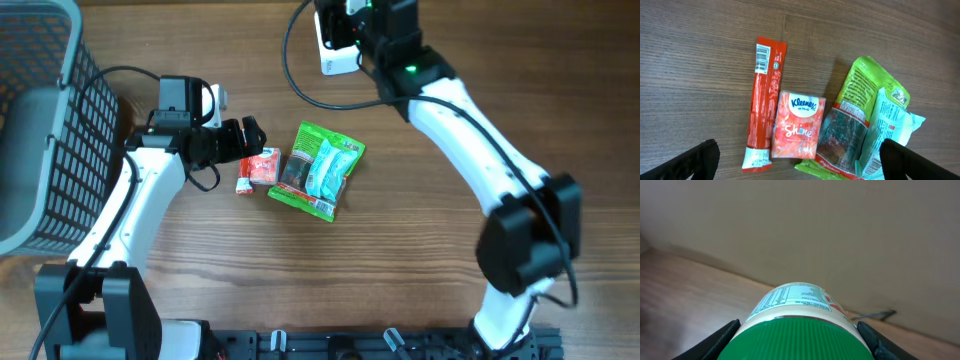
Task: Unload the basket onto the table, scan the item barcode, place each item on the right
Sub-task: 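Raise the jar with the right gripper up to the white scanner, then carry the jar right and lower it onto the table, then open the right gripper and lift it off the jar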
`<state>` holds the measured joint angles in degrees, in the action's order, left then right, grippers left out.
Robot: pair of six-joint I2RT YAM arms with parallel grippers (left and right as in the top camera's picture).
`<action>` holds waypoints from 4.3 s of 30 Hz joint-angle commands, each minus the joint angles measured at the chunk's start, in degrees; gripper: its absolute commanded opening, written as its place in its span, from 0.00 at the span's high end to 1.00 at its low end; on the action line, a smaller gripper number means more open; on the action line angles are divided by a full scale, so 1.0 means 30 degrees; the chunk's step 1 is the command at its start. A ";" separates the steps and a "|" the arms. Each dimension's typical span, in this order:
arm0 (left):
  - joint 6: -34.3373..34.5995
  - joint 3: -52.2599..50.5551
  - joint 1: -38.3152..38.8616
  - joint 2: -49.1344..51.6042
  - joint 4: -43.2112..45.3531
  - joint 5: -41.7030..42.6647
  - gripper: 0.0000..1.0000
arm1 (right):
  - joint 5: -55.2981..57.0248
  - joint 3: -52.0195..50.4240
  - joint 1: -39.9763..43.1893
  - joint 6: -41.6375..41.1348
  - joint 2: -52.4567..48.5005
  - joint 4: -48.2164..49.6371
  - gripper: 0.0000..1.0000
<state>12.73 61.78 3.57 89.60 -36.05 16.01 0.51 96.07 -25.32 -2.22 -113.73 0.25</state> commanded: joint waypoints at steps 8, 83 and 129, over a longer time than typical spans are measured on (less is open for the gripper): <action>-0.0036 0.0270 -0.0160 -0.0204 0.0073 0.0160 0.00 | 0.1625 0.0306 0.0058 0.0459 -0.4648 0.6572 0.82; -0.0036 0.0270 -0.0160 -0.0204 0.0073 0.0160 0.00 | 0.0889 -0.3570 1.2480 0.0175 0.1858 -1.8119 0.86; -0.0036 0.0270 -0.0160 -0.0204 0.0073 0.0160 0.00 | 0.0758 -0.3300 1.3529 0.0219 0.1996 -1.8455 0.02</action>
<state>12.73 61.78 3.57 89.60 -36.03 16.01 3.03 80.68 15.38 -1.58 -109.10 -53.60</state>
